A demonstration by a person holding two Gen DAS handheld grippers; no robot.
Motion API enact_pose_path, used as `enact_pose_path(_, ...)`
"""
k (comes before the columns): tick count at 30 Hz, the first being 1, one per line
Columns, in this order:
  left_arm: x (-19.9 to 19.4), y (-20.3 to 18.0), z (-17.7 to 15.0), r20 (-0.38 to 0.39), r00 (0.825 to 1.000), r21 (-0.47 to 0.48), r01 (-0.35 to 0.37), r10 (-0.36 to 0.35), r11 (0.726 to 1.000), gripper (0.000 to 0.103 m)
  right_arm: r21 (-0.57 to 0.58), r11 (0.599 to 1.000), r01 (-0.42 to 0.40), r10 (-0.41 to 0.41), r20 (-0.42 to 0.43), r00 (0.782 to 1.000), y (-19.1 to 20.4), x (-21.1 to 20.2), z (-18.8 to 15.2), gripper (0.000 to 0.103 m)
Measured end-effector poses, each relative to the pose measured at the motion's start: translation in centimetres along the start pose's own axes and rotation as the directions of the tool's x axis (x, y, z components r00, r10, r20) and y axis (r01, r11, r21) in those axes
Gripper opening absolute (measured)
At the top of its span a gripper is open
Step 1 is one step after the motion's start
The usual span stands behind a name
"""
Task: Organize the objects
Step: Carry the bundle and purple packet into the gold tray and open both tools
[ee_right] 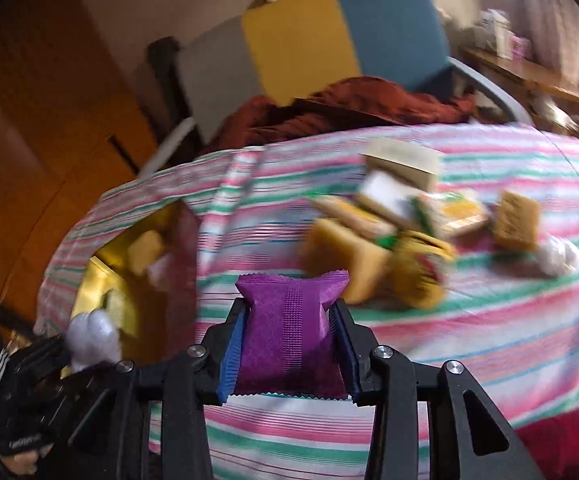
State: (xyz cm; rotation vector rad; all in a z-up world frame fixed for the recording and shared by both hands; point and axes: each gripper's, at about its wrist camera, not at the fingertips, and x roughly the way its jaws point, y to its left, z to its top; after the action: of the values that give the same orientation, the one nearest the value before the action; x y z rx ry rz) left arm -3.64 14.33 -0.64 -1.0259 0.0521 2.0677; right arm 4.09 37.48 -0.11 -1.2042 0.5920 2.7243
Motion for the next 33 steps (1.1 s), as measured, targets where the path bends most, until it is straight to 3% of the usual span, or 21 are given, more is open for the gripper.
enact_pose_path(5,-3.1,6.5,0.5,0.05,0.989,-0.116,-0.13,0.136,0.985,0.037,-0.122,0.986,-0.109,0.103,-0.056,0.993,7.0,2.4,0.1,0.041)
enact_pose_path(12,-4.7,14.0,1.6,0.044,0.954,-0.19,-0.284,0.297,0.94,0.037,-0.227,0.951,-0.208,0.176,-0.153,0.972,13.5,5.9,-1.4,0.042)
enact_pose_path(15,-4.4,16.1,2.2,0.031,0.935,-0.197,-0.341,0.353,0.919,0.047,-0.245,0.94,-0.239,0.195,-0.191,0.962,15.5,7.5,-2.1,0.045)
enact_pose_path(17,-4.6,17.2,2.4,0.022,0.92,-0.233,-0.375,0.391,0.897,0.054,-0.26,0.933,-0.25,0.197,-0.212,0.957,16.7,8.2,-2.7,0.054)
enact_pose_path(19,-5.1,17.9,2.2,0.028,0.918,-0.261,-0.375,0.396,0.889,0.057,-0.265,0.929,-0.259,0.203,-0.222,0.954,17.5,8.6,-3.3,0.063)
enact_pose_path(23,-6.0,18.4,1.1,0.034,0.918,-0.312,-0.365,0.394,0.877,0.06,-0.279,0.921,-0.272,0.206,-0.246,0.947,18.2,8.9,-4.4,0.066)
enact_pose_path(25,-6.4,18.1,0.4,0.036,0.908,-0.318,-0.385,0.416,0.866,0.06,-0.282,0.921,-0.268,0.198,-0.253,0.947,18.3,8.9,-4.9,0.072)
enact_pose_path(33,-7.6,15.3,-2.3,0.031,0.87,-0.326,-0.456,0.492,0.828,0.06,-0.357,0.923,-0.143,0.1,-0.136,0.986,19.4,7.8,-6.7,0.089)
